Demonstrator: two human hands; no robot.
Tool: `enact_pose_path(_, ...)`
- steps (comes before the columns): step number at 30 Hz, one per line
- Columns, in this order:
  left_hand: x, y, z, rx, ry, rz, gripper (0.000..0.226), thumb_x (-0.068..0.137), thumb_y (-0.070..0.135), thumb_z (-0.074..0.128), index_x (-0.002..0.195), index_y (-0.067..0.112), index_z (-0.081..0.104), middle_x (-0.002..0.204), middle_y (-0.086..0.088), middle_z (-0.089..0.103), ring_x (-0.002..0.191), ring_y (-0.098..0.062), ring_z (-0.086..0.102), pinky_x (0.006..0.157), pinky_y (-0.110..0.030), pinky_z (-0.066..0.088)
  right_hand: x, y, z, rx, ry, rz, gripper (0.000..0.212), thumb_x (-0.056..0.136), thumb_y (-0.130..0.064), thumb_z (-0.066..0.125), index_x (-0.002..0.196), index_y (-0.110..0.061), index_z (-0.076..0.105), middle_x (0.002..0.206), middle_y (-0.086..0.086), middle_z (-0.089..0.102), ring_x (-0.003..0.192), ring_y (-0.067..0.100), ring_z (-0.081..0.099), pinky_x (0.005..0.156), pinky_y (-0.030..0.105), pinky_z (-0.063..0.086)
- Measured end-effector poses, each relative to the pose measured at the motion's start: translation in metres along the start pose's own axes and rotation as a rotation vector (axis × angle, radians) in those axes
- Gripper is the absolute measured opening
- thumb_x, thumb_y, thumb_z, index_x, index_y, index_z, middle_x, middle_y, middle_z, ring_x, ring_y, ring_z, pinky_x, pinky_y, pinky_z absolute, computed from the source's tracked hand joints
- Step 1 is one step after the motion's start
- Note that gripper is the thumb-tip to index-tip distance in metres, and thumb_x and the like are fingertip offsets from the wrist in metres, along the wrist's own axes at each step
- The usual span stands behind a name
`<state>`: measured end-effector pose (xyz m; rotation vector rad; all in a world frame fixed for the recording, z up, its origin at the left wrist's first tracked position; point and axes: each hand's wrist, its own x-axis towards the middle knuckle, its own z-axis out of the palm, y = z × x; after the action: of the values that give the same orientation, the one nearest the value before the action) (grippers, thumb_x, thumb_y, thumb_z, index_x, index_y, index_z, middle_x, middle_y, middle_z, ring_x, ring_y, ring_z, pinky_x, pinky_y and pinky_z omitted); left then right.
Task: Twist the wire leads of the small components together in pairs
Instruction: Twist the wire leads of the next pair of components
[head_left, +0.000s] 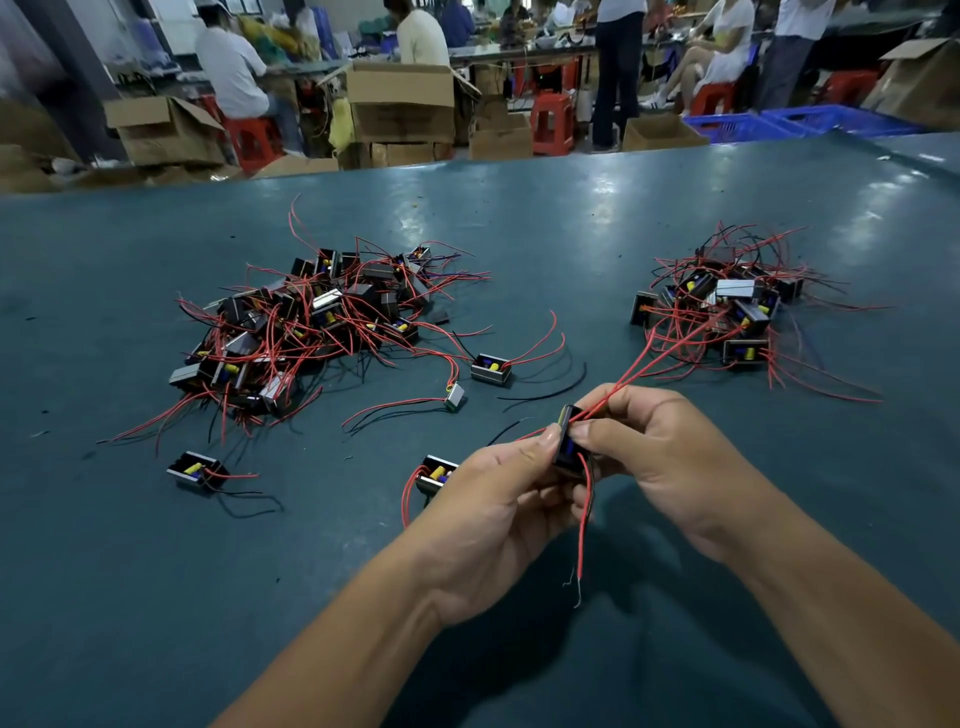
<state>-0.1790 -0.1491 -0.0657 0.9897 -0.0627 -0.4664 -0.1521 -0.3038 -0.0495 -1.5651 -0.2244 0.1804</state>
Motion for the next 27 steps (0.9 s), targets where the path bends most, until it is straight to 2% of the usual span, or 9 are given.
enact_pose_path(3,0.001,-0.001,0.003,0.004,0.043,-0.003,0.027,0.090,0.030,0.060,0.089,0.008,0.074,0.094,-0.017,0.064,0.069,-0.018,0.059,0.066,-0.027,0.056,0.000,0.004,-0.001,-0.004,-0.012,0.032,0.017,0.094,-0.001,0.055,0.083,-0.005,0.067,0.069,0.010,0.065,0.056,0.019,0.057,0.056,0.023,0.051)
enact_pose_path(6,-0.002,0.002,0.003,0.138,0.062,0.027,0.027,0.097,0.024,0.056,0.090,0.005,0.073,0.085,-0.013,0.071,0.063,-0.017,0.066,0.060,-0.023,0.056,0.001,0.010,-0.001,0.021,0.026,0.102,0.017,0.095,-0.009,0.054,0.084,-0.008,0.067,0.067,0.000,0.065,0.059,0.010,0.058,0.055,0.018,0.049)
enact_pose_path(9,-0.004,0.006,-0.007,0.537,0.263,0.213,0.022,0.101,0.012,0.052,0.093,0.000,0.069,0.076,-0.009,0.067,0.058,-0.015,0.063,0.054,-0.023,0.052,0.004,0.018,-0.005,0.055,0.193,0.170,0.013,0.094,-0.014,0.058,0.084,-0.008,0.065,0.065,-0.001,0.064,0.060,0.012,0.054,0.050,0.023,0.045)
enact_pose_path(11,-0.006,0.011,-0.010,0.706,0.303,0.346,0.021,0.101,0.015,0.055,0.088,0.004,0.068,0.069,-0.003,0.064,0.058,-0.016,0.058,0.051,-0.027,0.047,0.007,0.021,-0.009,0.018,0.277,0.168,0.014,0.092,-0.017,0.060,0.085,-0.006,0.063,0.058,-0.002,0.061,0.051,0.012,0.048,0.042,0.024,0.039)
enact_pose_path(14,-0.009,0.015,-0.007,0.609,0.164,0.269,0.040,0.091,0.046,0.057,0.082,0.009,0.069,0.070,-0.006,0.066,0.055,-0.019,0.057,0.046,-0.026,0.040,0.012,0.027,-0.013,-0.148,0.387,0.094,0.010,0.089,-0.019,0.064,0.087,-0.010,0.064,0.056,0.002,0.060,0.048,0.016,0.047,0.042,0.029,0.040)
enact_pose_path(16,-0.011,0.012,-0.005,0.656,0.135,0.230,0.044,0.084,0.054,0.059,0.079,0.011,0.069,0.068,-0.006,0.067,0.051,-0.019,0.056,0.045,-0.025,0.036,0.013,0.031,-0.014,-0.211,0.440,0.067,0.007,0.088,-0.021,0.066,0.084,-0.016,0.066,0.059,0.004,0.064,0.051,0.019,0.050,0.044,0.033,0.045)
enact_pose_path(20,-0.007,0.006,-0.008,0.717,0.249,0.267,0.027,0.097,0.018,0.060,0.073,0.009,0.067,0.060,-0.003,0.064,0.047,-0.017,0.051,0.043,-0.022,0.037,0.014,0.034,-0.018,-0.296,0.460,0.067,0.007,0.085,-0.026,0.067,0.083,-0.019,0.067,0.067,0.004,0.071,0.057,0.025,0.062,0.054,0.043,0.053)
enact_pose_path(22,-0.006,0.007,-0.008,0.691,0.275,0.261,0.028,0.098,0.015,0.057,0.073,0.010,0.068,0.061,-0.003,0.064,0.050,-0.017,0.053,0.043,-0.024,0.038,0.014,0.034,-0.020,-0.268,0.450,0.077,0.007,0.085,-0.026,0.066,0.084,-0.019,0.067,0.070,0.004,0.073,0.060,0.029,0.066,0.049,0.039,0.050)
enact_pose_path(27,-0.005,0.010,-0.012,0.641,0.329,0.349,0.030,0.100,0.014,0.053,0.077,0.007,0.070,0.062,-0.004,0.064,0.051,-0.017,0.052,0.041,-0.025,0.038,0.015,0.032,-0.025,-0.146,0.432,0.117,0.008,0.087,-0.024,0.067,0.088,-0.016,0.066,0.073,0.002,0.074,0.055,0.014,0.065,0.043,0.028,0.044)
